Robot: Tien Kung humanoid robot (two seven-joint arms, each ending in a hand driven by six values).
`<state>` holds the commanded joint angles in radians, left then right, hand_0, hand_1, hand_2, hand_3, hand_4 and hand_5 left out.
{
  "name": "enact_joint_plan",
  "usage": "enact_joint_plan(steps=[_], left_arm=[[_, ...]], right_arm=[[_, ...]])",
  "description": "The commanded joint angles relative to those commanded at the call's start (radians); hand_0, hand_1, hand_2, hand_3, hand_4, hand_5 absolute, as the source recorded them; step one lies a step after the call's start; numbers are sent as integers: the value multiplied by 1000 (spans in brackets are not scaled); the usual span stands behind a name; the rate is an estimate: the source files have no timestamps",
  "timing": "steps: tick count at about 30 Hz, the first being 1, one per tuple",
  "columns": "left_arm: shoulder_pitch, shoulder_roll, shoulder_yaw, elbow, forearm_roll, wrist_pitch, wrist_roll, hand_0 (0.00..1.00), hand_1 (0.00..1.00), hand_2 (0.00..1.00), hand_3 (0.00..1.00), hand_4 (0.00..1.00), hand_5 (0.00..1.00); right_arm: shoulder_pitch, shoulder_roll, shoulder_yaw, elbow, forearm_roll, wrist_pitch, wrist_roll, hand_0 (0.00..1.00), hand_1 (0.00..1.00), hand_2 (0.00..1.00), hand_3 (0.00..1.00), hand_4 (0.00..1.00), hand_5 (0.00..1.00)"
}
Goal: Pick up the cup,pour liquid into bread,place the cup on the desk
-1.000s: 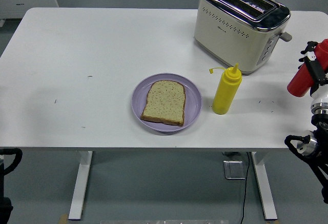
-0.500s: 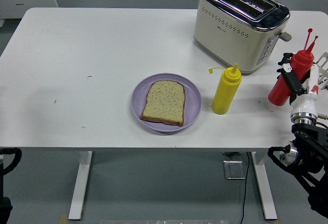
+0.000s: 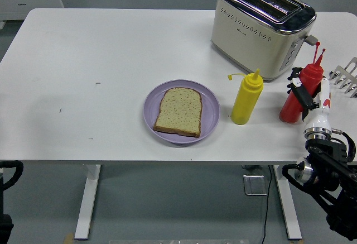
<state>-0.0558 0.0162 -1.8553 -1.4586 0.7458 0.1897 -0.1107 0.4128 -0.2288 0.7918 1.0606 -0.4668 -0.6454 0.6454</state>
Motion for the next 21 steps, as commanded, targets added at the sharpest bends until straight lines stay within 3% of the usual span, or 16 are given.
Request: enact_joint_plan(steps=[20, 21], left_arm=[[-1, 0, 0, 0, 0, -1, 0, 782, 802, 815, 730, 636, 998], [-1, 0, 0, 0, 0, -1, 0, 784, 802, 816, 730, 637, 998]], right_arm=[[14, 12, 6, -34, -5, 0, 0, 262, 294, 367, 410, 330, 183], [13, 11, 5, -35, -4, 0, 0, 299, 346, 392, 422, 366, 170]])
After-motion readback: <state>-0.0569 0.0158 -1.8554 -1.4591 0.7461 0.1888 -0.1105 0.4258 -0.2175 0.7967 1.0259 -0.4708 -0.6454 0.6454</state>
